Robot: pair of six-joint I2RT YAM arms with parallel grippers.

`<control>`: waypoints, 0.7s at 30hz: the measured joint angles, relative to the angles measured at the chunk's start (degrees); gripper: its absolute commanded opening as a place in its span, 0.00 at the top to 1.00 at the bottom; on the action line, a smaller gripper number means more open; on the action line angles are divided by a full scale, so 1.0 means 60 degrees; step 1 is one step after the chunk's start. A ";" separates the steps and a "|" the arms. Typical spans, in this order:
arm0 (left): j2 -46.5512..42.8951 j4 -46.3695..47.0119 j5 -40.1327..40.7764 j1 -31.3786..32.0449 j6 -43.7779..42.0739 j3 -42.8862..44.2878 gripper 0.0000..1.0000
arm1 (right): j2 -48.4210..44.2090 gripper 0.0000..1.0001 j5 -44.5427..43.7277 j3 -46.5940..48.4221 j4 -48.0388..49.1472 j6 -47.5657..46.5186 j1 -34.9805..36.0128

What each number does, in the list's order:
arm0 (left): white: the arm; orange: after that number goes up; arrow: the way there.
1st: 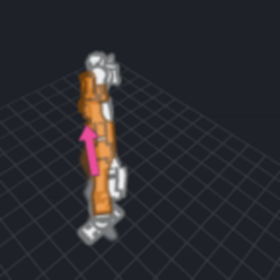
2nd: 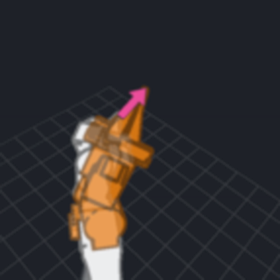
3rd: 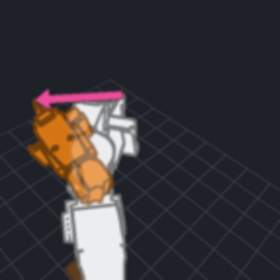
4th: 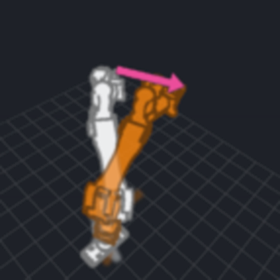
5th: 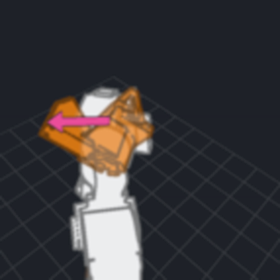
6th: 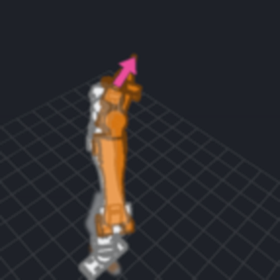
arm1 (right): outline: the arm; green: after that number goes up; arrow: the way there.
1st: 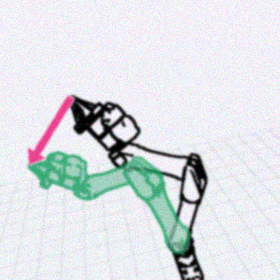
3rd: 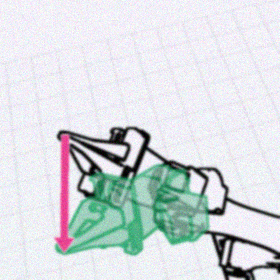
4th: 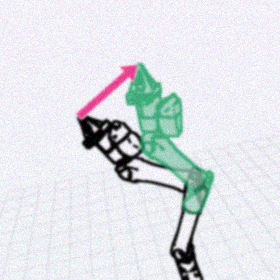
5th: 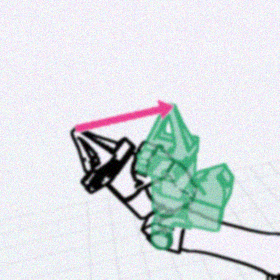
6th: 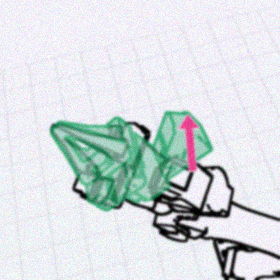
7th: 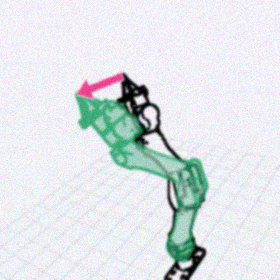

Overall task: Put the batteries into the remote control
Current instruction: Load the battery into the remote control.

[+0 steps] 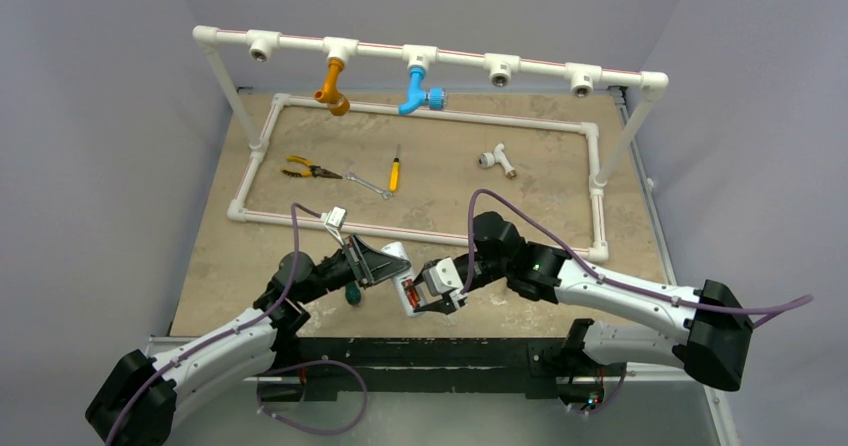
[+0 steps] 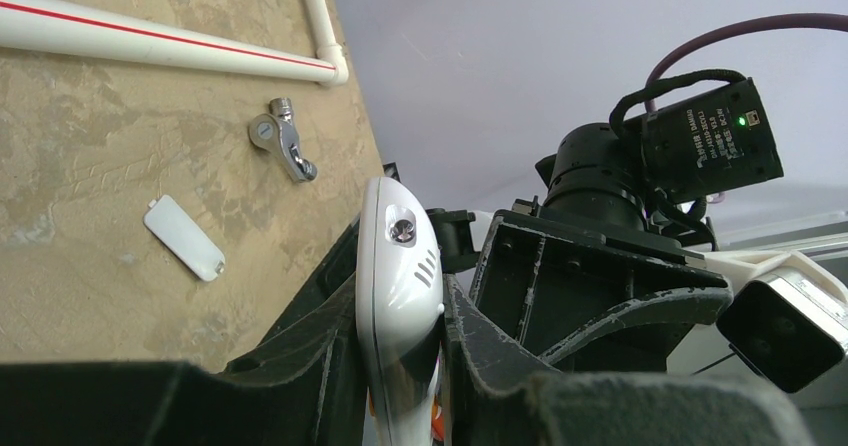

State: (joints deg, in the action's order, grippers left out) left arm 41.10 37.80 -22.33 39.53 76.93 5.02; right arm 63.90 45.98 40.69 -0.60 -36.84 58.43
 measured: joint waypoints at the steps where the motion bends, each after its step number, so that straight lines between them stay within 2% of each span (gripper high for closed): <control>1: -0.0007 -0.0004 0.0004 0.0000 0.0000 0.0000 1.00 | 0.0029 0.59 0.0000 0.0000 0.0044 0.0004 0.0000; 21: 0.0033 -0.0069 0.0066 0.0000 -0.0004 0.0000 1.00 | 0.0219 0.71 0.0025 -0.0004 0.0208 0.0091 0.0004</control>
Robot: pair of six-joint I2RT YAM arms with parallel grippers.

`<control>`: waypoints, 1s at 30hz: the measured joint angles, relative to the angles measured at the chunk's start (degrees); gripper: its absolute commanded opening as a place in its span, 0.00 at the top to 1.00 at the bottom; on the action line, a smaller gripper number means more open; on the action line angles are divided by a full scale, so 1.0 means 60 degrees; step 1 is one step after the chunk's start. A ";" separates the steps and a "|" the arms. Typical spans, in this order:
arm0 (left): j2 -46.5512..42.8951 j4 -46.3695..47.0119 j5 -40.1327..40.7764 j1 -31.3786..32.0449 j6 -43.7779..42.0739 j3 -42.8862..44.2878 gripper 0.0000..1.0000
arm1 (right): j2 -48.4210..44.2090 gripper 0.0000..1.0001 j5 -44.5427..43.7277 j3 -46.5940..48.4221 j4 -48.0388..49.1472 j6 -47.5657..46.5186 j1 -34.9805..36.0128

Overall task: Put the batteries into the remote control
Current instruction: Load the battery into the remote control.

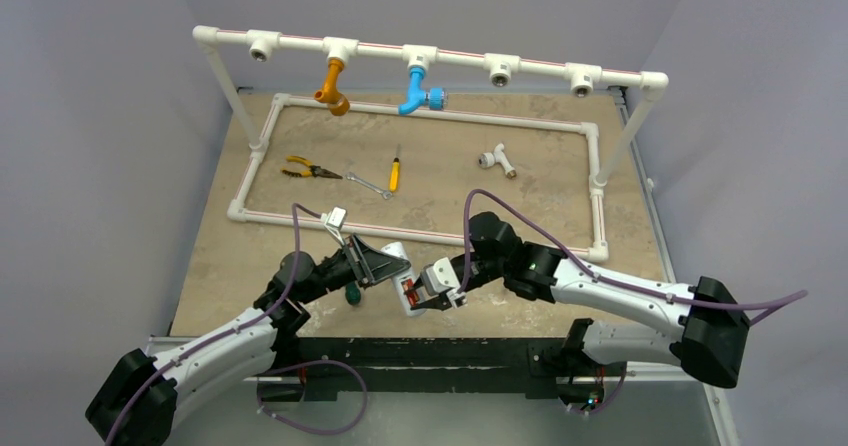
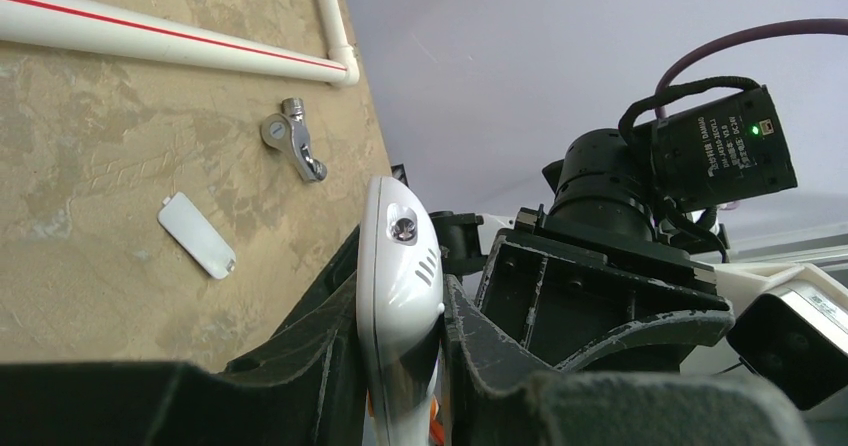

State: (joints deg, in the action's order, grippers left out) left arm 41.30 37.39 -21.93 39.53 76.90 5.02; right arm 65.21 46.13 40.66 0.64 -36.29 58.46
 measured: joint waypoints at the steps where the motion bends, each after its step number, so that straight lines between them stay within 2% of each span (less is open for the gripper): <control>1: 0.0007 -0.0033 0.0015 0.0000 0.0000 0.0000 1.00 | 0.0033 0.71 0.0004 0.0000 0.0007 0.0000 0.0000; 13: 0.0149 -0.0182 0.0098 -0.0004 0.0000 0.0000 1.00 | 0.0408 0.84 0.0157 0.0000 0.0306 0.0299 0.0004; 30: 0.0076 -0.0036 0.0430 -0.0022 0.0095 0.0000 1.00 | 0.0495 0.87 0.0062 -0.0339 0.1399 0.0984 -0.0127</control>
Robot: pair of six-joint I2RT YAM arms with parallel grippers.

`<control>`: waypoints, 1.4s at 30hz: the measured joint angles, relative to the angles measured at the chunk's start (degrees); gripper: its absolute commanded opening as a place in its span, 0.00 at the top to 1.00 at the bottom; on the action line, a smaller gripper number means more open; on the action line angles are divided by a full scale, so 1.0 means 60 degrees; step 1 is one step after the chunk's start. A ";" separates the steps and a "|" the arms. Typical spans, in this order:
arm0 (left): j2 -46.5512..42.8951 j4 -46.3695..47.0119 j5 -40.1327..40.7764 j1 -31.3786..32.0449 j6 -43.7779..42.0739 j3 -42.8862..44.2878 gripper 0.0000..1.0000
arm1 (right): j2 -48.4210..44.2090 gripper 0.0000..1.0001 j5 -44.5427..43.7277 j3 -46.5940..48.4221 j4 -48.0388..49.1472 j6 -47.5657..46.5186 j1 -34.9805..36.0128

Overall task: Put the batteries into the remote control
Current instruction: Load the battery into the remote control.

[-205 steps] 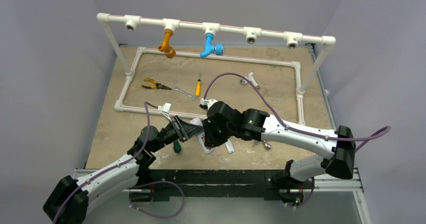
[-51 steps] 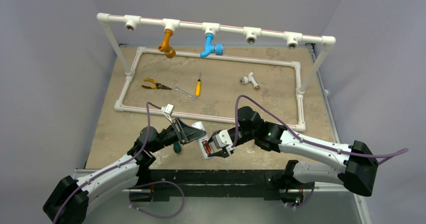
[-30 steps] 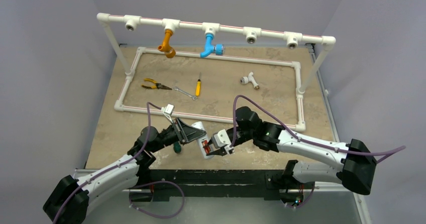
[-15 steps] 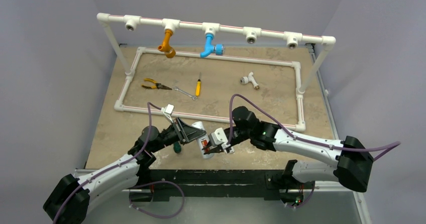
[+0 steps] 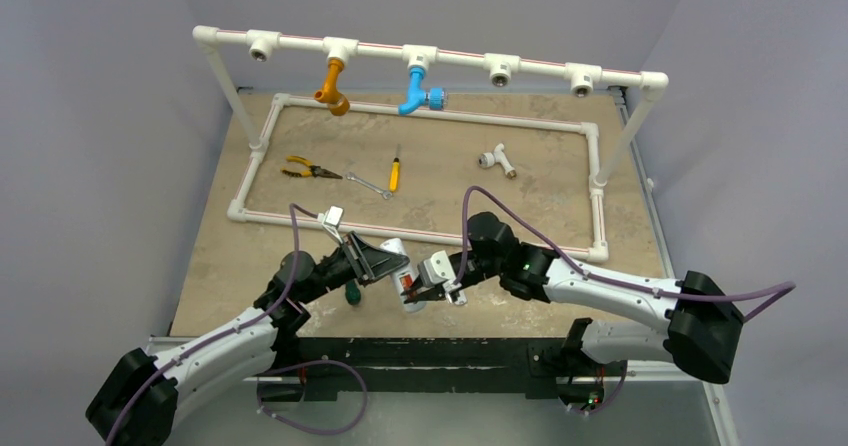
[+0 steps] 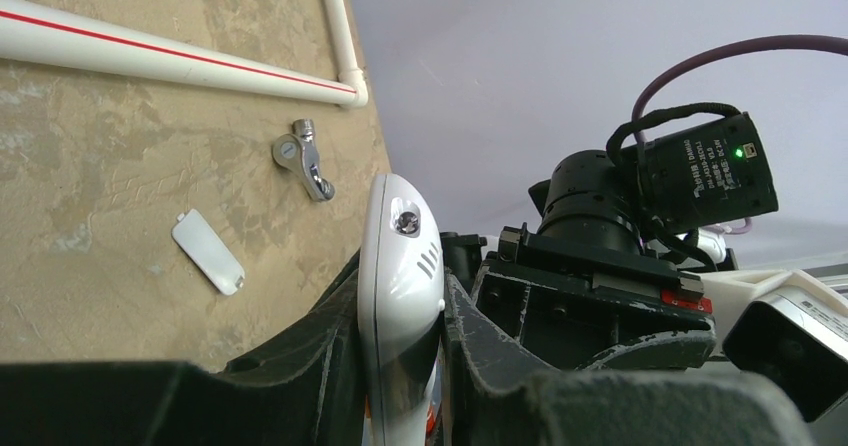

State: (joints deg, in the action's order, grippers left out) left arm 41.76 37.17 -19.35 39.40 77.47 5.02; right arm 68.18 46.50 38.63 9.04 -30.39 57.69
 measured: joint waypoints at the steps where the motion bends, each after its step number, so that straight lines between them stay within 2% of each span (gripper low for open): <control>1: -0.0011 0.0004 0.0022 0.0000 0.0004 0.0000 1.00 | 0.0000 0.87 0.0047 -0.0029 0.0069 0.0007 -0.0033; 23: -0.0164 0.0007 0.0051 0.0004 0.0346 0.0000 1.00 | 0.0466 0.88 0.0386 -0.0069 0.1464 0.0178 -0.0412; 28: -0.0157 0.0011 0.0055 0.0004 0.0393 0.0000 1.00 | 0.0433 0.86 0.0412 -0.0044 0.1402 0.0186 -0.0441; 33: -0.0076 0.0200 -0.0066 0.0011 0.0390 0.0015 1.00 | 0.0178 0.82 0.0364 0.0379 0.0423 0.0127 -0.0517; 36: 0.0022 0.0397 -0.0211 0.0029 0.0364 0.0135 1.00 | -0.0280 0.78 0.0240 0.0506 -0.0073 0.0186 -0.0590; 40: 0.0226 0.0612 -0.0277 0.0029 0.0237 0.0240 1.00 | -0.1140 0.66 -0.0208 0.0506 -0.0011 0.0907 -0.0627; 42: 0.0302 0.0674 -0.0280 0.0029 0.0200 0.0240 1.00 | -0.1617 0.48 -0.0674 0.0372 0.0379 0.1501 -0.0619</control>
State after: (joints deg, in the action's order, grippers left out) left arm 43.57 41.21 -21.04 39.57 78.67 6.46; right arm 58.48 42.46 40.86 11.31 -21.39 53.98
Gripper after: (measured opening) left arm 0.254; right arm 0.331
